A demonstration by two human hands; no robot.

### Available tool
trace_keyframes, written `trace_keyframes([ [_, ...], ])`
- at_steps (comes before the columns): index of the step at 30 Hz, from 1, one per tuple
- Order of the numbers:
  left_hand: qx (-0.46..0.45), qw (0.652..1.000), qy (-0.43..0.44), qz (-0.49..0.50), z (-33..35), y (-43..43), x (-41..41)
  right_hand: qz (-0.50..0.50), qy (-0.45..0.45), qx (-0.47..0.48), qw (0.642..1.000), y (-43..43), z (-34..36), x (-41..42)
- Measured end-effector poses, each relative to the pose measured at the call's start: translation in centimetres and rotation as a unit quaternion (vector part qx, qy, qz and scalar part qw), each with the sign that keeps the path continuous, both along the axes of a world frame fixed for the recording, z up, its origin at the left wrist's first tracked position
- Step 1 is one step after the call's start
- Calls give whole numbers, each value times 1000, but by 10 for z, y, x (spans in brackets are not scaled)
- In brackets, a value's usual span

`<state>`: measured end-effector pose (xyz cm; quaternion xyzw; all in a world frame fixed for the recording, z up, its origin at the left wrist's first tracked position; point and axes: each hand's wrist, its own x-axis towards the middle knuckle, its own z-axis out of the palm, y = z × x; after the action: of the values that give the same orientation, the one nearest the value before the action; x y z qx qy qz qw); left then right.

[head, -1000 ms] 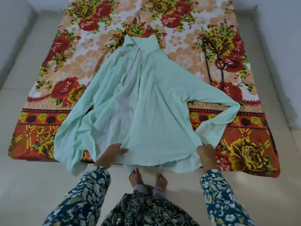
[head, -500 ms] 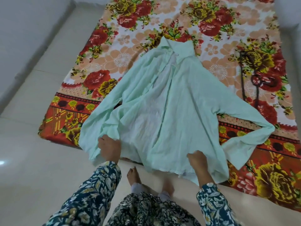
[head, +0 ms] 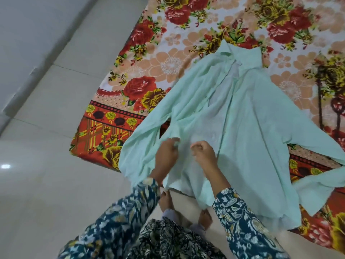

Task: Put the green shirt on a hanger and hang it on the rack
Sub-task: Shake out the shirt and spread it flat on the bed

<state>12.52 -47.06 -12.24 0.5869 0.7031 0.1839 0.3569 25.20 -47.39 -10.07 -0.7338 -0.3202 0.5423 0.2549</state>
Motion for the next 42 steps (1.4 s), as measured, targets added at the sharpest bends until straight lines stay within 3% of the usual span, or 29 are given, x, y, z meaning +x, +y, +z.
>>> trace_keyframes([
  [2,76,977,80,-183,0,-28,13,54,-58,73,994,7,0,0],
  [4,102,918,157,-349,-9,-52,21,192,-108,109,969,12,-2,0],
  [6,87,857,209,-464,-13,-63,31,393,-206,80,893,13,-11,-1],
  [8,72,820,246,-511,-7,-71,40,527,-274,38,804,9,-22,-3],
  [10,9,810,260,-526,-9,-81,42,577,-303,31,758,3,-34,-9],
  [11,19,805,276,-525,-16,-85,40,580,-315,45,750,0,-39,-14],
  [15,29,797,271,-538,-28,-97,12,556,-286,106,773,-2,-52,-53],
  [19,68,859,216,-459,-21,-106,-18,602,-321,129,720,-8,-61,-86],
  [21,132,867,195,-440,-33,-119,-34,572,-322,143,741,-4,-63,-90],
  [24,150,905,190,-351,-53,-127,-48,450,-223,117,857,7,-57,-81],
  [27,96,926,243,-272,-55,-120,-41,273,-102,53,955,16,-43,-54],
  [29,31,931,264,-250,-50,-110,-31,147,5,10,989,16,-30,-32],
  [32,-7,941,263,-212,-47,-103,-23,48,59,-20,997,12,-20,-11],
  [35,13,970,223,-95,-46,-95,-29,76,80,-103,989,6,-21,-20],
  [37,-8,971,240,-18,-43,-84,-39,71,106,-161,979,8,-22,-35],
  [39,-27,956,292,-18,-47,-72,-52,56,116,-193,973,10,-26,-48],
  [42,-45,939,326,-101,-52,-58,-65,47,108,-221,968,8,-35,-62],
])
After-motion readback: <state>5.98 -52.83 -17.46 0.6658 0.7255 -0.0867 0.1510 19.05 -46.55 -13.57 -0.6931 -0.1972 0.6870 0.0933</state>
